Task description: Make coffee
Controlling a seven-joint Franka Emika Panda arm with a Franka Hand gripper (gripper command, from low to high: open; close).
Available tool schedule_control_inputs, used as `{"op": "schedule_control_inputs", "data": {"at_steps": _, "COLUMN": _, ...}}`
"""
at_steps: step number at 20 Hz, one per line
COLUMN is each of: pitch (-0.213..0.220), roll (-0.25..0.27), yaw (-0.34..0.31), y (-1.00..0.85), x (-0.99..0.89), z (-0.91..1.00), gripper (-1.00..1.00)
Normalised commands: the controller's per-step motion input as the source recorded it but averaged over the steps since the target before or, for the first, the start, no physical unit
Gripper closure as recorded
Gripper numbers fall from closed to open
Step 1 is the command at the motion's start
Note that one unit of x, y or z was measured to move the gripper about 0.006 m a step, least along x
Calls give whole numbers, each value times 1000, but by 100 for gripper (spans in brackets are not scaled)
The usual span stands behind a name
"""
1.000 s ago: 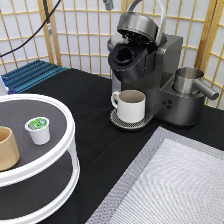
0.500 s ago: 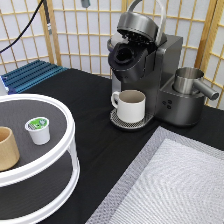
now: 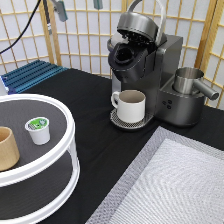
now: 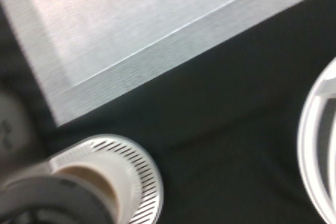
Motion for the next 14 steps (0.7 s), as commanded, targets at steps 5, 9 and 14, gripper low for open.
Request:
{"op": "schedule_control_inputs", "data": {"at_steps": 5, "pitch": 2, "roll": -93, "yaw": -374, "y": -4, "x": -37, "z": -171, "gripper": -100}}
{"op": "schedule_control_inputs", "data": {"at_steps": 9, "pitch": 0, "roll": -115, "yaw": -360, "y": -13, "x": -29, "z": -232, "gripper": -100}}
{"op": "schedule_control_inputs", "data": {"at_steps": 14, "pitch": -25, "roll": -181, "yaw": -271, "y": -147, "x": -176, "z": -399, "gripper": -100}}
